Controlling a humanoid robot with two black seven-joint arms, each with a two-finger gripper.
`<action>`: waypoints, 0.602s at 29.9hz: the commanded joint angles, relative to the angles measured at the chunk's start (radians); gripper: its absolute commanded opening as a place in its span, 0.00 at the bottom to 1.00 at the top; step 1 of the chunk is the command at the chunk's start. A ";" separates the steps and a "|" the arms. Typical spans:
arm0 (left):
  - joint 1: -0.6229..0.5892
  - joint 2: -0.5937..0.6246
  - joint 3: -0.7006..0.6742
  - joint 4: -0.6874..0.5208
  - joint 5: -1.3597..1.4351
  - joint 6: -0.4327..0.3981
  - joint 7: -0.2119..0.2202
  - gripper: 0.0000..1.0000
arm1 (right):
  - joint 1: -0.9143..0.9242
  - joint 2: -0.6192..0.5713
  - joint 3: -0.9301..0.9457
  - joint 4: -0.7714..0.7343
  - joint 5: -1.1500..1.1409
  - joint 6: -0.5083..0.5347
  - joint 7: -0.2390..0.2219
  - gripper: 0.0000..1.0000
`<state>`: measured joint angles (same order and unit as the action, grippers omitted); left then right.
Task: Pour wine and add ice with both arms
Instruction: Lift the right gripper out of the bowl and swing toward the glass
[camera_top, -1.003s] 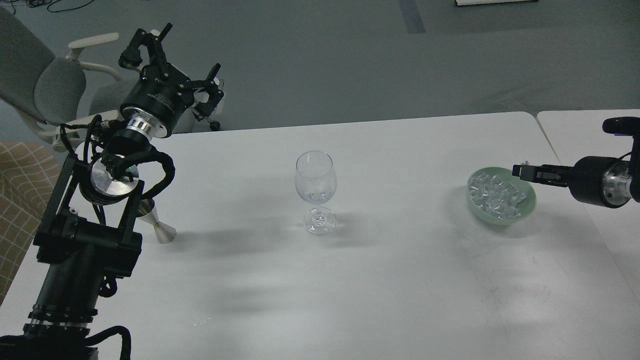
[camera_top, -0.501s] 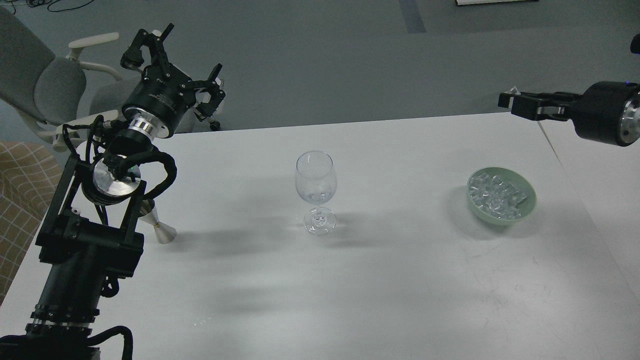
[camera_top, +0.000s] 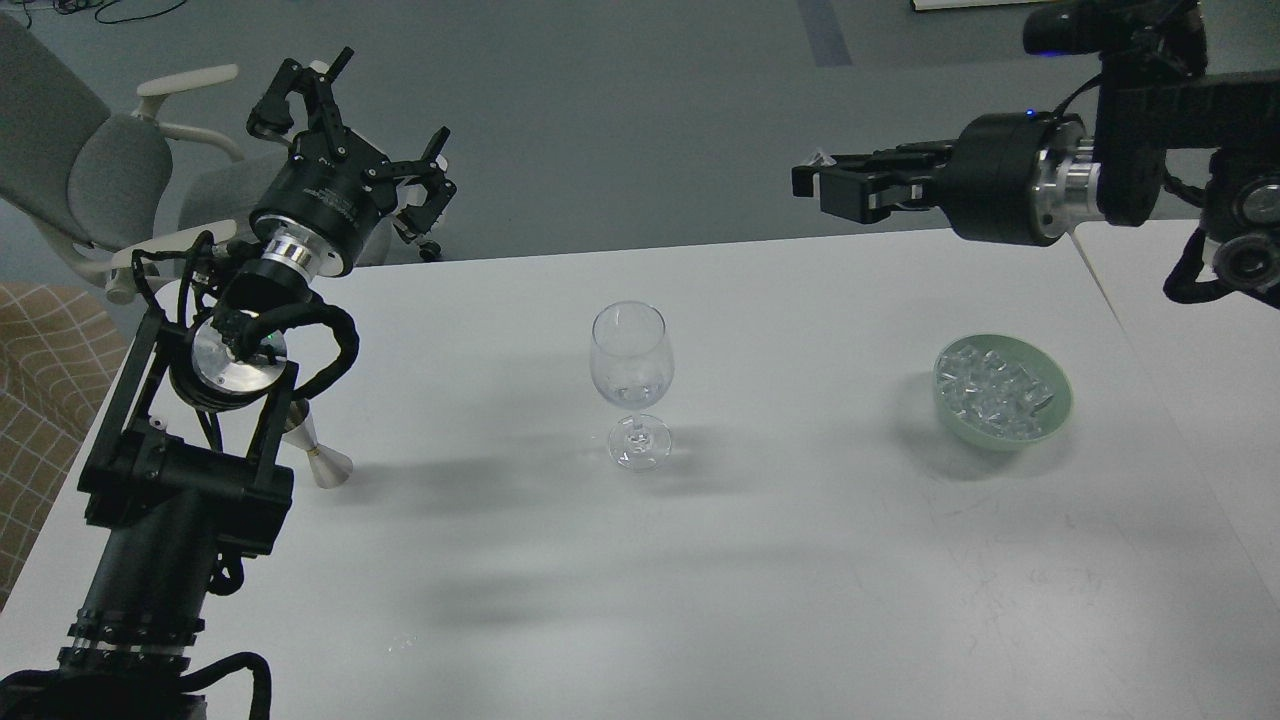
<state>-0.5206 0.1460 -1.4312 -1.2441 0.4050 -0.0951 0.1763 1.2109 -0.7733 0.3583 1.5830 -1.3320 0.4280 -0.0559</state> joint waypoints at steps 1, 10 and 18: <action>-0.002 0.000 0.003 0.000 0.000 0.000 0.000 0.98 | 0.019 0.066 -0.015 -0.003 -0.039 0.035 -0.002 0.09; -0.002 0.003 0.006 0.000 -0.002 -0.002 0.000 0.98 | 0.024 0.244 -0.016 -0.061 -0.091 0.061 -0.041 0.09; -0.004 0.004 0.009 0.000 -0.002 -0.002 0.002 0.98 | 0.035 0.361 -0.018 -0.173 -0.099 0.061 -0.039 0.10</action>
<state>-0.5258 0.1489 -1.4232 -1.2441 0.4042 -0.0967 0.1766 1.2351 -0.4450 0.3420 1.4371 -1.4309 0.4887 -0.0966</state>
